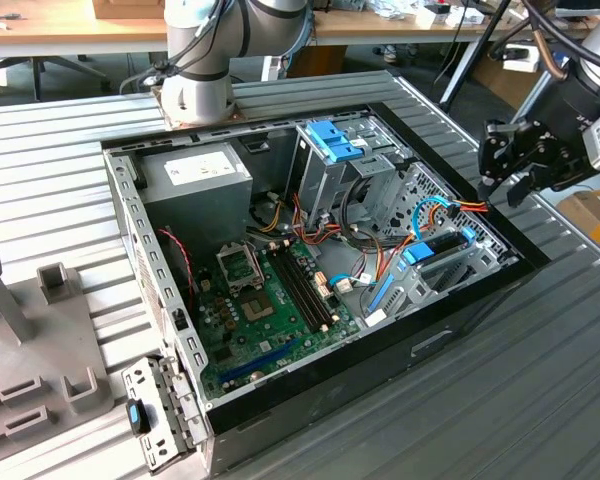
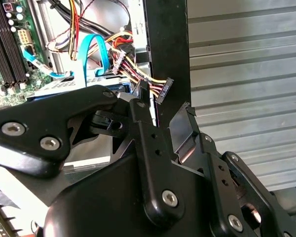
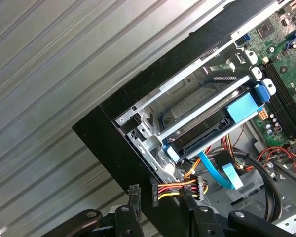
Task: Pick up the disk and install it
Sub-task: 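Insert the first disk wire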
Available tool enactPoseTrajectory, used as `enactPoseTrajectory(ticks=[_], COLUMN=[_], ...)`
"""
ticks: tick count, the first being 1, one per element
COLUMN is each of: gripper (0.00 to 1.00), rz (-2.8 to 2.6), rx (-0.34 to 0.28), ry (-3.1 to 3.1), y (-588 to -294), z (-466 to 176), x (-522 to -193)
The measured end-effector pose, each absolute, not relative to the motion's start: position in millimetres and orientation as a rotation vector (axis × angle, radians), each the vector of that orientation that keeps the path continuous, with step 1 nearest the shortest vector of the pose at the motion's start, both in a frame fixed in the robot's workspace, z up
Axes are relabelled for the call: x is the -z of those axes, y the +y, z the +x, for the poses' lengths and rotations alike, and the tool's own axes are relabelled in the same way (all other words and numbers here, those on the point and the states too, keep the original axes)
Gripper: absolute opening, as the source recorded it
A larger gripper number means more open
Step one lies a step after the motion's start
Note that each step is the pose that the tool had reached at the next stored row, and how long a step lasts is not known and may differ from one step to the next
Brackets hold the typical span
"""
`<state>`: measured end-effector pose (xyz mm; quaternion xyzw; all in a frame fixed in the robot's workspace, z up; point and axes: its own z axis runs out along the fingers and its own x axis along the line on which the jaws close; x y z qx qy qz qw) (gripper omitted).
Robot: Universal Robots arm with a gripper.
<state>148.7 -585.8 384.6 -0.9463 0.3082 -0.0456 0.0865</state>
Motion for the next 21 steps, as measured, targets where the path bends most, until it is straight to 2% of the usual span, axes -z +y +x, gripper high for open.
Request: enactPoseTrajectory(ticks=[21], gripper=[0.44], rz=[-2.819], rx=[0.140], ry=[0.918], y=[-586], z=[156], x=[-369])
